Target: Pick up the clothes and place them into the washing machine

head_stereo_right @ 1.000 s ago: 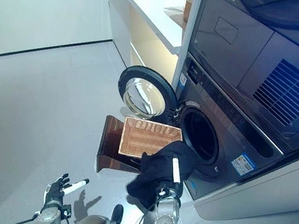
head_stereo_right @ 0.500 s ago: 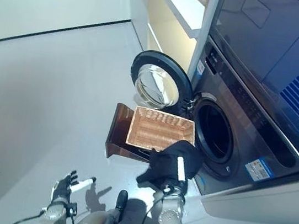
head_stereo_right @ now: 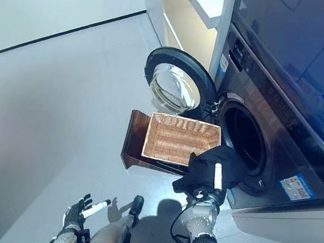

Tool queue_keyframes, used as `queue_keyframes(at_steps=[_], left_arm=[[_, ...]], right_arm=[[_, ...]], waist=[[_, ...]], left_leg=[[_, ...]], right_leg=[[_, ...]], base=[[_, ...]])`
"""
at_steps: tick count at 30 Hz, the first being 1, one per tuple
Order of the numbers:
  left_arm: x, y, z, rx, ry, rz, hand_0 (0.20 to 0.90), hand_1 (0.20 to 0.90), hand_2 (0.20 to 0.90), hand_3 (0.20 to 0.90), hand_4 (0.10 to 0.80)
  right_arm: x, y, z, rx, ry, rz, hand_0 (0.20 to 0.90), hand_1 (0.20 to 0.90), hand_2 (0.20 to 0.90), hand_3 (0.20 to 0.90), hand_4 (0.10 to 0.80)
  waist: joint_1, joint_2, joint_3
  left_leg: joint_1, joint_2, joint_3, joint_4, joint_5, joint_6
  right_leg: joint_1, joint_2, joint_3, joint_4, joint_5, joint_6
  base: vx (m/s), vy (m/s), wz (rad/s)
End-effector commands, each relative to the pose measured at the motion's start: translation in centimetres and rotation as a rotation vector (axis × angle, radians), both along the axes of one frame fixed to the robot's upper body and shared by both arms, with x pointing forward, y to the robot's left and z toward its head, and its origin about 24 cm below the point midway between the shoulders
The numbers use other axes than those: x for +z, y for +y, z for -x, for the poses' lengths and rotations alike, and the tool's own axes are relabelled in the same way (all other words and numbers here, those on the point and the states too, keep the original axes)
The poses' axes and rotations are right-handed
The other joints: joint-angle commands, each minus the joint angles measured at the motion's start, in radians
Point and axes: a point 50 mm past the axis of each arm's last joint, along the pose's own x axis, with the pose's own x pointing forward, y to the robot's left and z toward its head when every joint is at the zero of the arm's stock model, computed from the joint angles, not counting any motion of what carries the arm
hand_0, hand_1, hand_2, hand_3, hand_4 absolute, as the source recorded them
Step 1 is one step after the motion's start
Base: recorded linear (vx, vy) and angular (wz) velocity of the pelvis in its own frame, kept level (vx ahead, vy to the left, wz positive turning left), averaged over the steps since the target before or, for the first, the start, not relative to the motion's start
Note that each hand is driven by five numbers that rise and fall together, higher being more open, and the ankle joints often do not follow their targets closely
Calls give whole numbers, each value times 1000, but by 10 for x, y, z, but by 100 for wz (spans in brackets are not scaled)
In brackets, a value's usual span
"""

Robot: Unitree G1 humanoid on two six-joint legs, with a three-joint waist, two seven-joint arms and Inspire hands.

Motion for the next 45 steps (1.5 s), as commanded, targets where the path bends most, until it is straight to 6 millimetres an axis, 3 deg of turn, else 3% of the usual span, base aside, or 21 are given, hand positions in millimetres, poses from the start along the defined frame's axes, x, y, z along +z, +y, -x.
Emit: queue_keyframes(at_steps=[1,2,5,6,7,8,10,13,14,15,19,22,23,27,30,32,34,37,38,43,45], left_arm=[[8,21,-7,-39,-57,-73,900,900,900,900,800],[11,24,-12,-21,-86,-73,900,900,900,900,800],[18,28,-22,3,-137,-78,900,900,900,900,800],[22,32,-26,24,-163,-80,900,900,900,900,800],[27,37,-31,57,-196,-85,900,900,900,900,800],[31,36,-38,60,-236,-62,900,900,900,900,800],[33,36,-40,51,-248,-71,900,900,900,900,800],[36,32,-43,45,-279,-55,900,900,900,900,800],[38,25,-43,38,-304,-24,900,900,900,900,800],[38,25,-43,37,-304,-23,900,900,900,900,800],[40,21,-42,48,-327,12,900,900,900,900,800],[37,21,-39,80,-316,32,900,900,900,900,800],[36,22,-37,116,-312,42,900,900,900,900,800],[38,19,-38,106,-326,43,900,900,900,900,800],[39,17,-38,78,-334,37,900,900,900,900,800],[40,17,-38,55,-342,32,900,900,900,900,800],[40,18,-38,56,-343,29,900,900,900,900,800],[41,20,-38,48,-342,17,900,900,900,900,800],[41,21,-37,53,-340,11,900,900,900,900,800],[43,29,-35,44,-343,-31,900,900,900,900,800],[45,38,-32,38,-345,-65,900,900,900,900,800]], right_arm=[[39,26,-40,101,-205,19,200,200,200,200,300],[46,27,-46,94,-231,13,200,200,200,200,300],[58,30,-55,88,-283,5,200,200,200,200,300],[64,33,-60,90,-302,7,200,200,200,200,300],[75,38,-68,89,-340,8,200,200,200,200,300],[87,37,-74,56,-385,-15,200,200,200,200,300],[94,35,-77,39,-417,-8,200,200,200,200,300],[121,31,-90,-37,-514,-40,200,200,200,200,300],[141,25,-97,-85,-583,-48,200,200,200,200,300],[141,25,-97,-86,-583,-47,200,200,200,200,300],[191,8,-113,-177,-743,-37,200,200,200,200,300],[207,3,-117,-195,-786,-20,200,200,200,200,300],[222,-2,-118,-215,-844,-10,200,200,200,200,300],[239,-14,-118,-265,-904,6,200,200,200,200,300],[257,-32,-119,-323,-945,37,200,200,200,200,300],[282,-58,-119,-415,-988,67,200,200,200,200,300],[290,-68,-119,-453,-993,73,200,200,200,200,300],[316,-105,-113,-556,-992,131,200,200,200,200,300],[324,-109,-110,-576,-1007,152,200,200,200,200,300],[376,-164,-83,-702,-1015,324,200,200,200,200,300],[410,-197,-54,-798,-995,475,200,200,200,200,300]], waist=[[42,-8,26],[60,-17,43],[83,-29,74],[91,-34,94],[116,-35,122],[114,-53,140],[107,-54,151],[105,-47,184],[103,-35,201],[103,-35,197],[95,6,229],[93,18,234],[89,30,241],[80,49,242],[76,66,246],[76,81,238],[78,88,233],[85,95,221],[87,95,217],[98,93,194],[98,86,181]], left_leg=[[-93,-2,3,132,-35,-26],[-108,-18,20,158,-59,-10],[-143,-19,50,180,-75,3],[-160,-11,62,186,-75,4],[-186,2,81,201,-83,-4],[-230,-3,86,227,-90,-6],[-245,-8,85,244,-99,-4],[-301,-16,78,276,-113,0],[-333,-26,73,291,-118,2],[-341,-26,72,296,-119,3],[-456,-44,64,385,-148,12],[-515,-50,66,455,-173,16],[-549,-57,63,536,-234,16],[-617,-61,62,646,-284,22],[-642,-63,66,690,-307,25],[-658,-68,74,690,-309,24],[-661,-69,76,683,-306,25],[-662,-80,82,663,-300,24],[-663,-82,84,659,-299,25],[-667,-86,91,621,-283,24],[-674,-87,95,592,-249,23]], right_leg=[[60,5,-15,74,-111,-7],[49,-17,-18,82,-107,5],[-3,-32,-38,120,-97,17],[-40,-33,-65,139,-86,18],[-81,-51,-145,165,-68,25],[-95,-52,-179,151,-51,18],[-105,-43,-164,158,-54,12],[-159,-46,-175,194,-61,7],[-191,-50,-180,219,-70,3],[-198,-50,-180,224,-73,3],[-327,-61,-158,337,-104,-5],[-397,-60,-145,411,-130,-9],[-442,-61,-127,495,-184,-8],[-516,-65,-102,607,-230,-14],[-551,-71,-90,650,-248,-15],[-567,-82,-76,635,-243,-10],[-572,-82,-72,631,-241,-8],[-576,-89,-61,610,-234,-4],[-575,-90,-59,603,-232,-3],[-575,-99,-64,546,-204,12],[-577,-104,-71,517,-174,11]], base=[[163,188,-9],[112,156,-15],[2,108,-40],[-128,77,-37],[-97,-4,-40],[-34,-10,-35],[16,4,-9],[-40,35,9],[-46,28,3],[-32,19,10],[-58,56,18],[-14,57,6],[61,23,2],[-2,34,7],[13,43,4],[37,57,-1],[23,43,-4],[21,51,-4],[13,38,0],[11,5,1],[-59,-9,0]])
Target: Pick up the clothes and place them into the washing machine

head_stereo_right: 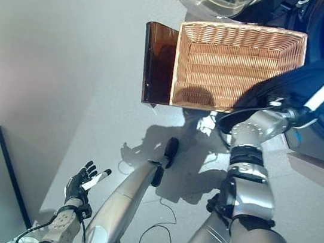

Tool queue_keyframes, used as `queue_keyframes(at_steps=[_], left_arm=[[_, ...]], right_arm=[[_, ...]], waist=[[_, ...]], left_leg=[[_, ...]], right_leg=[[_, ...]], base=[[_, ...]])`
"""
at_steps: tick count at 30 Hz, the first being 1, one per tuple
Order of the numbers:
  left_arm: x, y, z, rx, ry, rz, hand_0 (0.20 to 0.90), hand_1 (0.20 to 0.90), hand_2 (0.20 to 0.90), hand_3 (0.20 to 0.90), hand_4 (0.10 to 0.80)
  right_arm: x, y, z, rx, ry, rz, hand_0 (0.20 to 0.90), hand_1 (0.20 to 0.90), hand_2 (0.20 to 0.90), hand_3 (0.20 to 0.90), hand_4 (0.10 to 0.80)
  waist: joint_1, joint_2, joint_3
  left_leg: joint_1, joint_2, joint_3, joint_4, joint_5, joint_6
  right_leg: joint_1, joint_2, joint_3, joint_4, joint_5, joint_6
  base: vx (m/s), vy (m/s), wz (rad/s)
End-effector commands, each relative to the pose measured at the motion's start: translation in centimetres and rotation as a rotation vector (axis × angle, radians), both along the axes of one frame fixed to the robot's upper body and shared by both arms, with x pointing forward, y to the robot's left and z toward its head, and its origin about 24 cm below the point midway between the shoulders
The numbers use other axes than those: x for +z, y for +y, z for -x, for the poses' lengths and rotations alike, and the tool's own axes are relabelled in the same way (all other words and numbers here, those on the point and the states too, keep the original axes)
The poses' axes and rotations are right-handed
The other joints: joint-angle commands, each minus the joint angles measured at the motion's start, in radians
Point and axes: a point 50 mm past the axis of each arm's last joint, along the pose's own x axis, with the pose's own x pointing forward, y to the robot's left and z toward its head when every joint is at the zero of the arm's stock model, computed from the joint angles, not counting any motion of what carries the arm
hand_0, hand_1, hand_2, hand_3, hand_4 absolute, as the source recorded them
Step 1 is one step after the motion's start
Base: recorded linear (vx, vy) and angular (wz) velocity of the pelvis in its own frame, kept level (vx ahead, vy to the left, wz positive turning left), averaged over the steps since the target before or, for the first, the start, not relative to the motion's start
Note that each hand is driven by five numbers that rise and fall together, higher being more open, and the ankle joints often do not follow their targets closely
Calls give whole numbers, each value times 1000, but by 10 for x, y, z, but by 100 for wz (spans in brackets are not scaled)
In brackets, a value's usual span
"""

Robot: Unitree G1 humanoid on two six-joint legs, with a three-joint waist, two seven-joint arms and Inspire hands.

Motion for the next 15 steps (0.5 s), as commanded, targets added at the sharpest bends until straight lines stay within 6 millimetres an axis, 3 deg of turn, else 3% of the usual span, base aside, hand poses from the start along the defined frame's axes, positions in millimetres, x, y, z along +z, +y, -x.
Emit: queue_keyframes(at_steps=[1,2,3,4,5,6,7,8,11,12,13,15], left_arm=[[5,38,17,42,-10,-137,900,900,900,900,800],[5,36,16,41,-12,-133,900,900,900,900,800],[6,39,18,35,-13,-151,900,900,900,900,800],[8,49,22,36,-10,-188,900,900,900,900,800],[8,46,21,33,-11,-182,900,900,900,900,800],[11,54,24,38,-22,-207,900,900,900,900,800],[11,51,23,37,-23,-200,900,900,900,900,800],[11,61,28,57,-8,-225,900,900,900,900,800],[11,65,32,83,4,-231,900,900,900,900,800],[10,64,31,78,5,-230,900,900,900,900,800],[10,63,31,78,5,-229,900,900,900,900,800],[8,59,30,74,8,-211,900,900,900,900,800]], right_arm=[[138,-65,70,-336,-146,415,200,200,200,200,300],[142,-65,70,-340,-143,419,200,200,200,200,300],[151,-76,82,-389,-107,449,200,200,200,200,300],[170,-94,107,-487,-54,497,200,200,200,200,300],[175,-94,108,-490,-53,502,200,200,200,200,300],[193,-100,127,-559,-40,544,200,200,200,200,300],[198,-98,127,-563,-39,550,200,200,200,200,300],[214,-99,142,-612,-40,602,200,200,200,200,300],[231,-95,153,-655,-67,613,205,205,205,205,304],[232,-93,150,-646,-56,623,384,384,384,384,431],[232,-93,150,-646,-56,624,900,900,900,900,800],[220,-96,140,-614,-7,607,900,900,900,900,800]], waist=[[21,3,-43],[21,7,-41],[21,2,-53],[24,-3,-66],[23,3,-66],[22,-2,-77],[20,3,-77],[14,-2,-83],[10,-3,-95],[8,3,-88],[8,0,-96],[4,6,-88]], left_leg=[[-14,2,-38,-20,-25,-105],[-14,1,-39,-23,-23,-105],[-4,-1,-45,-28,-49,-111],[-4,-4,-50,-54,-34,-118],[-3,-4,-50,-56,-37,-119],[1,-7,-50,-85,-26,-123],[2,-8,-49,-91,-21,-124],[3,-7,-50,-121,-5,-130],[3,-9,-50,-157,16,-131],[-8,-8,-42,-165,48,-125],[0,-9,-49,-167,26,-129],[-4,-7,-40,-173,56,-122]], right_leg=[[91,38,-41,15,-88,-60],[91,38,-42,14,-87,-60],[100,38,-36,13,-108,-53],[97,35,-38,-1,-101,-50],[97,34,-38,-1,-105,-50],[97,32,-36,-15,-99,-49],[95,31,-35,-18,-96,-48],[87,33,-35,-26,-91,-47],[76,33,-31,-41,-83,-48],[63,33,-36,-45,-59,-54],[70,35,-28,-45,-77,-49],[64,38,-30,-49,-51,-55]], base=[[-63,-4,7],[125,-43,10],[125,-43,9],[137,-47,8],[36,-26,7],[26,-14,9],[25,-4,18],[12,4,23],[-7,5,10],[3,-7,-5],[21,13,-4],[-33,13,1]])
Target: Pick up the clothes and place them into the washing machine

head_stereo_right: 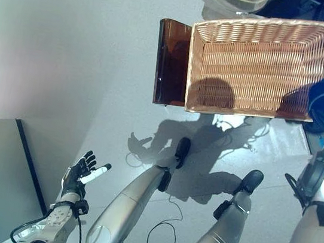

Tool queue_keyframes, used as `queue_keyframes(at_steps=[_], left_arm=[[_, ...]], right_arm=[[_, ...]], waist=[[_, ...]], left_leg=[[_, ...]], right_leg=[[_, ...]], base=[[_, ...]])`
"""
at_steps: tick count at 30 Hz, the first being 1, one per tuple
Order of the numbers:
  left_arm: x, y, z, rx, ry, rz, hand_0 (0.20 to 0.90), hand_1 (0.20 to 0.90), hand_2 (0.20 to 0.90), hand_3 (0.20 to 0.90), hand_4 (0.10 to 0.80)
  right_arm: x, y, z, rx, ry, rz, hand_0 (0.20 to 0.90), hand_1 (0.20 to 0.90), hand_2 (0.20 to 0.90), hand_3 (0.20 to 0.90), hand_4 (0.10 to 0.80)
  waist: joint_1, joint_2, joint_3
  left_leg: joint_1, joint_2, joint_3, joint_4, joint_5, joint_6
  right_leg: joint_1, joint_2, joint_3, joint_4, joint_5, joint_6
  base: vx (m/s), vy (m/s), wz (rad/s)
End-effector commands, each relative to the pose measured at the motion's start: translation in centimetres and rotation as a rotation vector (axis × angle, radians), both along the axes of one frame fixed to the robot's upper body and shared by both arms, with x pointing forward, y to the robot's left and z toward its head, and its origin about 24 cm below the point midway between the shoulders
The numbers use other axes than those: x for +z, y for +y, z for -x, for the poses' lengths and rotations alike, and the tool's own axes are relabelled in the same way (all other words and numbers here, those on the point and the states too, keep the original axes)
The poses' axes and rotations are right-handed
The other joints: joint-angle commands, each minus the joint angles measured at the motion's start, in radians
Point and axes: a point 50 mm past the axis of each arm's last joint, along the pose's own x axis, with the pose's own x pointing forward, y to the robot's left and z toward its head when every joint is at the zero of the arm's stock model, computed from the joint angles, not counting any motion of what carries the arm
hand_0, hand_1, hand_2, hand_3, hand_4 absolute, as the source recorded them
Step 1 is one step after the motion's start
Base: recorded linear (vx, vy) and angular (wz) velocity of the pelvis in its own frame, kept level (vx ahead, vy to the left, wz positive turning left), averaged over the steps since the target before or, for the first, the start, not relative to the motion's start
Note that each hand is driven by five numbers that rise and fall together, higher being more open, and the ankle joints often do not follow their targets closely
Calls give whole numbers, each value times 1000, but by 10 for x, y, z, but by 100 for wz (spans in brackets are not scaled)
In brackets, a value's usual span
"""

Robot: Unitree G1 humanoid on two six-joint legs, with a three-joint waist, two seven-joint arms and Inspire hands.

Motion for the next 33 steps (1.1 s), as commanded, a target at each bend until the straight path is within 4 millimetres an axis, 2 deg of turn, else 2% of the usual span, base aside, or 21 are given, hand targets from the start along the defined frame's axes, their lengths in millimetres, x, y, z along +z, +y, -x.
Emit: queue_keyframes(at_steps=[1,2,3,4,6,9,11,13,14,20,21,24,26,27,29,33], left_arm=[[-8,46,34,121,85,-109,900,900,900,900,800],[-9,44,33,110,88,-90,900,900,900,900,800],[-9,44,33,111,88,-91,900,900,900,900,800],[-9,42,31,103,85,-82,900,900,900,900,800],[-10,36,28,79,76,-40,900,900,900,900,800],[-13,29,29,59,85,8,900,900,900,900,800],[-14,25,28,52,89,35,900,900,900,900,800],[-14,25,28,51,90,37,900,900,900,900,800],[-13,21,23,36,82,44,900,900,900,900,800],[-10,17,16,26,63,62,900,900,900,900,800],[-10,17,15,30,63,61,900,900,900,900,800],[-10,13,12,3,58,70,900,900,900,900,800],[-8,14,8,7,53,65,900,900,900,900,800],[-8,15,8,7,54,63,900,900,900,900,800],[-9,15,7,16,58,60,900,900,900,900,800],[-11,14,6,21,77,58,900,900,900,900,800]], right_arm=[[98,-24,87,-306,-102,491,900,900,900,900,800],[81,-27,75,-268,-69,439,900,900,900,900,800],[80,-28,75,-267,-69,438,900,900,900,900,800],[71,-28,68,-242,-51,416,900,900,900,900,800],[44,-27,48,-172,5,355,900,900,900,900,800],[24,-18,28,-83,15,322,900,900,900,900,800],[1,-7,9,-9,34,283,900,900,900,900,800],[-7,-1,1,31,36,276,900,900,900,900,800],[-28,10,-13,91,58,233,900,900,900,900,800],[-85,51,-46,252,114,122,900,900,900,900,800],[-91,58,-50,279,112,110,900,900,900,900,800],[-128,62,-51,322,194,56,900,900,900,900,800],[-157,80,-55,380,246,23,900,900,900,900,800],[-158,80,-55,381,247,22,900,900,900,900,800],[-186,97,-57,431,311,-1,900,900,900,900,800],[-242,126,-47,507,450,-58,900,900,900,900,800]], waist=[[0,-10,-67],[1,-10,-63],[2,-15,-69],[2,-13,-67],[8,-1,-59],[14,7,-60],[16,10,-58],[17,7,-55],[17,8,-53],[17,-1,-42],[14,-5,-38],[15,-7,-39],[14,-19,-42],[13,-19,-40],[11,-34,-41],[-6,-62,-35]], left_leg=[[16,33,-46,-43,-21,-135],[22,34,-44,-48,-18,-131],[32,32,-52,-47,-45,-135],[32,32,-50,-43,-45,-133],[36,32,-46,-55,-15,-125],[50,32,-48,-72,-7,-125],[68,34,-46,-89,1,-126],[83,35,-45,-102,6,-125],[95,35,-48,-111,12,-125],[141,38,-52,-138,26,-127],[149,40,-54,-142,30,-128],[185,41,-63,-167,42,-132],[221,46,-69,-194,55,-136],[227,46,-70,-198,57,-136],[260,52,-73,-222,67,-137],[299,66,-74,-243,78,-137]], right_leg=[[94,66,-42,37,-95,-74],[101,69,-43,31,-90,-74],[110,71,-35,33,-112,-69],[111,73,-36,35,-111,-69],[113,72,-44,26,-87,-76],[125,73,-43,14,-83,-77],[140,77,-44,2,-79,-78],[151,79,-44,-7,-76,-79],[164,83,-46,-12,-74,-80],[210,91,-59,-26,-74,-86],[218,93,-60,-28,-73,-87],[256,94,-74,-41,-74,-88],[295,97,-85,-62,-70,-88],[301,97,-87,-65,-69,-88],[329,104,-90,-80,-64,-88],[366,114,-96,-98,-60,-92]], base=[[-84,-2,-1],[115,-50,-3],[106,-53,-4],[3,-18,-5],[-102,9,-5],[-1,4,-1],[-3,7,-7],[-2,-9,-11],[-15,-16,-8],[-23,-18,-6],[-21,-35,-3],[-12,-45,0],[-5,-42,2],[1,-38,1],[-1,-17,-2],[-21,-39,-8]])
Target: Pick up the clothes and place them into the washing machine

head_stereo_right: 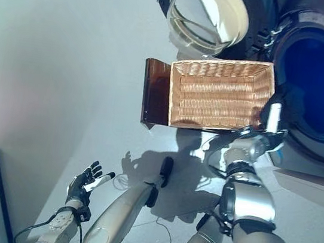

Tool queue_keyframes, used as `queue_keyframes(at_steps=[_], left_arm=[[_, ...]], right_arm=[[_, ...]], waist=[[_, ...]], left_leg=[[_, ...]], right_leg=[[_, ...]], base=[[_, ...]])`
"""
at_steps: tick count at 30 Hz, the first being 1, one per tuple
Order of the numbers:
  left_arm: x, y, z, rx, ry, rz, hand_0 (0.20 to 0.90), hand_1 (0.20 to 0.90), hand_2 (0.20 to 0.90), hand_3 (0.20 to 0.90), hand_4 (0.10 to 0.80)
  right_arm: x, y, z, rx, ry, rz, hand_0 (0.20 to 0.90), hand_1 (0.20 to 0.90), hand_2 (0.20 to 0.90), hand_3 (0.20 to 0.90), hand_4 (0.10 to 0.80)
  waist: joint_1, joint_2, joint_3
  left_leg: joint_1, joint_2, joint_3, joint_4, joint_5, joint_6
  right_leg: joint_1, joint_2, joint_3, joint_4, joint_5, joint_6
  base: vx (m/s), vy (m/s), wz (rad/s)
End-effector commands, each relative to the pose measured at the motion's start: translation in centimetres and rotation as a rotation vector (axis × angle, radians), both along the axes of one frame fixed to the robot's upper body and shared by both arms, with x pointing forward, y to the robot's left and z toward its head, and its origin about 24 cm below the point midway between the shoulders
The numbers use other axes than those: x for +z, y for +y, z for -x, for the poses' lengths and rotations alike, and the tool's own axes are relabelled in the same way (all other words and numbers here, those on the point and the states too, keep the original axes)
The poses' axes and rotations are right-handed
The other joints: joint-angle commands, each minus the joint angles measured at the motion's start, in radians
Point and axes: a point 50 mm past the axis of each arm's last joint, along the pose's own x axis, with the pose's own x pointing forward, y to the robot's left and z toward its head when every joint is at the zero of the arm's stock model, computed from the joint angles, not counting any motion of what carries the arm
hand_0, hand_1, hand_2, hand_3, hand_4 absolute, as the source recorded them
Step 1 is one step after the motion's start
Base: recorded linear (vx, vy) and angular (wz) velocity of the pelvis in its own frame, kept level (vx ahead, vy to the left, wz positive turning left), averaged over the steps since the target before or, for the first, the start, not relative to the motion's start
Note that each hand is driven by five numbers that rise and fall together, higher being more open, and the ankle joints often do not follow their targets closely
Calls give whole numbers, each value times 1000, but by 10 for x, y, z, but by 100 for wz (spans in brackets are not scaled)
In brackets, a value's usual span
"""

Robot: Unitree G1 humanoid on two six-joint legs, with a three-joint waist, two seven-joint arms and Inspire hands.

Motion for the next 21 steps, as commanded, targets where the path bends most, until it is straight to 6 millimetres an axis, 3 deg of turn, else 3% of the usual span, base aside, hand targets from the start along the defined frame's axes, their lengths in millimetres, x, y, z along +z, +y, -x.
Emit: queue_keyframes(at_steps=[1,2,6,8,16,20,21], left_arm=[[6,23,-5,83,-27,-48,900,900,900,900,800],[6,23,-4,84,-26,-49,900,900,900,900,800],[6,32,-3,126,-13,-91,900,900,900,900,800],[5,37,0,150,0,-129,900,900,900,900,800],[6,39,3,188,-12,-138,900,900,900,900,800],[12,31,-2,154,-52,-121,900,900,900,900,800],[12,31,-2,154,-53,-120,900,900,900,900,800]], right_arm=[[-1,-8,8,24,0,146,900,900,900,900,800],[-2,-8,8,24,2,146,900,900,900,900,800],[-36,7,26,48,146,157,900,900,900,900,800],[-40,8,29,40,210,183,900,900,900,900,800],[-12,2,13,21,202,271,900,900,900,900,800],[24,-24,2,-60,193,311,900,900,900,900,800],[24,-24,2,-60,192,311,900,900,900,900,800]], waist=[[19,0,35],[18,0,35],[3,-23,45],[-3,-20,58],[-10,0,100],[-6,21,126],[-5,21,125]], left_leg=[[48,36,-76,-129,53,-106],[50,36,-76,-130,54,-106],[49,49,-80,-132,62,-113],[39,51,-85,-113,56,-113],[-9,58,-80,-77,48,-117],[-71,56,-73,-33,33,-118],[-74,56,-72,-31,32,-118]], right_leg=[[89,74,-65,86,-132,-69],[91,74,-65,85,-131,-69],[97,89,-76,79,-134,-74],[85,94,-77,96,-141,-82],[35,102,-80,125,-145,-86],[-19,103,-75,155,-156,-88],[-23,104,-74,157,-157,-88]], base=[[-39,-39,-8],[-49,-41,-7],[-41,-55,-1],[-67,-63,-1],[-47,-3,-1],[-26,10,7],[0,0,0]])
